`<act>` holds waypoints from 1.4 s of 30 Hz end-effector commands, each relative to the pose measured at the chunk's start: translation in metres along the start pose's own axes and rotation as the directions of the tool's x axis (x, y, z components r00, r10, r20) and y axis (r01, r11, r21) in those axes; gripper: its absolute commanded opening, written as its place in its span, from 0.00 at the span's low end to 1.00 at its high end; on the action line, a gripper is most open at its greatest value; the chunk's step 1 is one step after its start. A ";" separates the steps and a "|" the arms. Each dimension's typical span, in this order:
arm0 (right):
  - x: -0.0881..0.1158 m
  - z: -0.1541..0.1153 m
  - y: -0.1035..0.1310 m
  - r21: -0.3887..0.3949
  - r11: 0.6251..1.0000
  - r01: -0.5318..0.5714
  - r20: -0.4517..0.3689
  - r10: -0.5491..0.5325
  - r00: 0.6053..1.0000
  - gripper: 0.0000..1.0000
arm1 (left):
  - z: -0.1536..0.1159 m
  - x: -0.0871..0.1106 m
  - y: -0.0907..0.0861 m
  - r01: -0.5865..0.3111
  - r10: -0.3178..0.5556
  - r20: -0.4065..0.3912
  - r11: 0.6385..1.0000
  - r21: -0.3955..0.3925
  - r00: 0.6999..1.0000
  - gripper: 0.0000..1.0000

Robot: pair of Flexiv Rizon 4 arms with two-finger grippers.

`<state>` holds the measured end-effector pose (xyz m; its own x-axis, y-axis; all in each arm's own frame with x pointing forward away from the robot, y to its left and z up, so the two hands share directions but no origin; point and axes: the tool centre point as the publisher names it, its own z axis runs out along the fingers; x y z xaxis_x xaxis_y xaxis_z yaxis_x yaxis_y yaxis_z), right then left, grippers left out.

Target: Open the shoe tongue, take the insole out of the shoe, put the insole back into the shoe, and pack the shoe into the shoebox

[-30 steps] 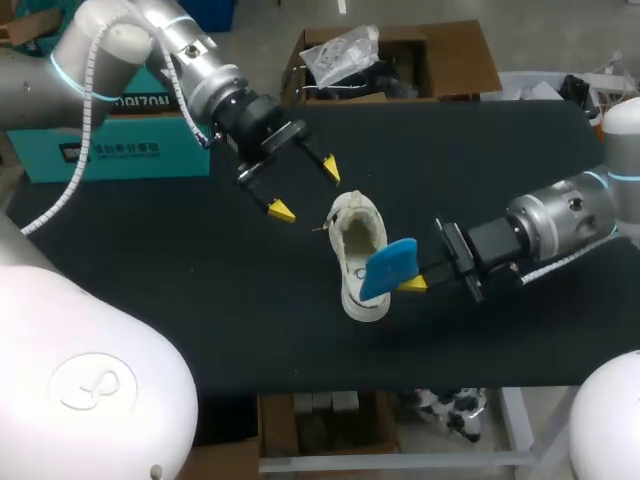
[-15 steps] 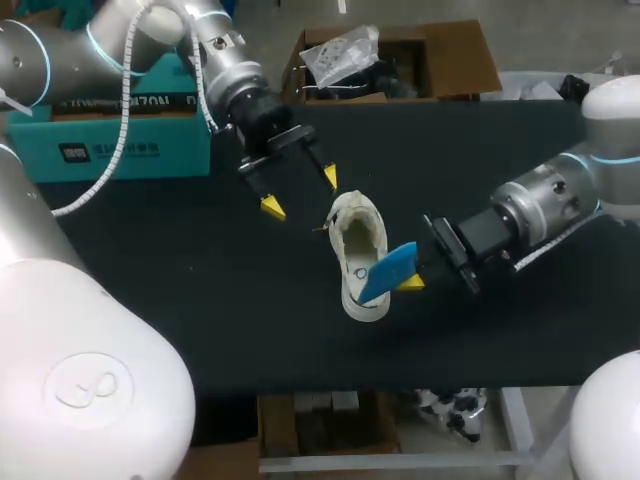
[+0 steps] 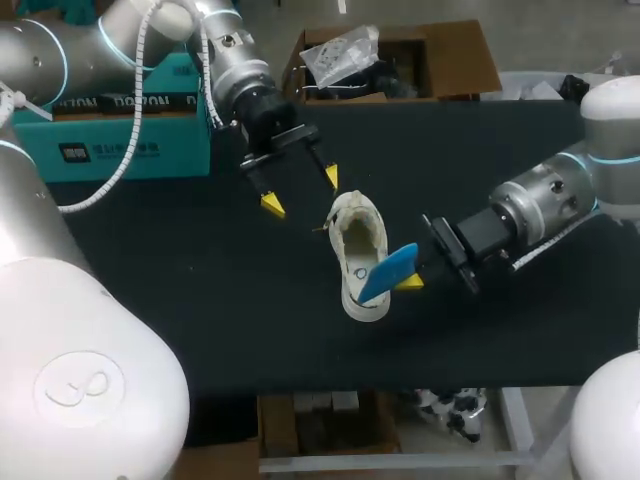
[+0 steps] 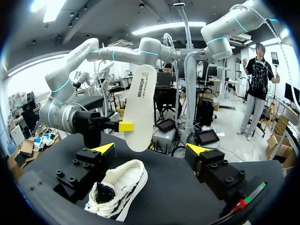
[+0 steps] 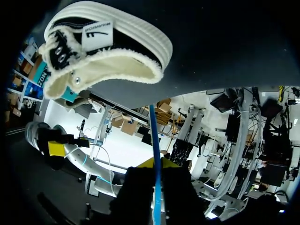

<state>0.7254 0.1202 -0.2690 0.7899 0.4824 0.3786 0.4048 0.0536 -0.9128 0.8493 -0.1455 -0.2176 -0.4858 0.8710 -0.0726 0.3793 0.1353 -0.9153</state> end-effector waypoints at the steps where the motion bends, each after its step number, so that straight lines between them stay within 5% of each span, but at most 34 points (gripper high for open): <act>1: 0.000 -0.001 0.001 0.004 1.000 0.000 0.003 0.000 1.000 0.00 | 0.000 -0.001 0.001 0.000 0.000 -0.002 1.000 0.004 1.000 1.00; 28: 0.000 -0.001 0.001 0.004 1.000 0.000 0.003 0.000 1.000 0.00 | 0.000 -0.001 0.001 0.000 0.000 -0.002 1.000 0.004 1.000 1.00; 36: 0.010 0.009 0.007 -0.055 0.998 -0.010 -0.123 0.003 0.992 0.00 | 0.026 0.019 -0.007 0.054 -0.050 0.336 0.999 -0.003 0.941 1.00; 41: 0.018 0.015 0.009 -0.095 0.995 0.026 -0.163 -0.041 0.986 0.00 | 0.042 0.035 -0.007 0.065 -0.059 0.521 0.998 0.008 0.852 1.00; 42: 0.018 0.015 0.010 -0.104 0.994 0.025 -0.171 -0.042 0.984 0.00 | 0.044 0.038 -0.007 0.069 -0.057 0.586 0.998 0.002 0.808 1.00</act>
<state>0.7449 0.1411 -0.2759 0.8315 0.3478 0.4332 0.4607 0.0041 -0.8876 0.8288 -0.1421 -0.2290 -0.6182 0.7825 -0.0746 0.3275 0.1702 -0.9294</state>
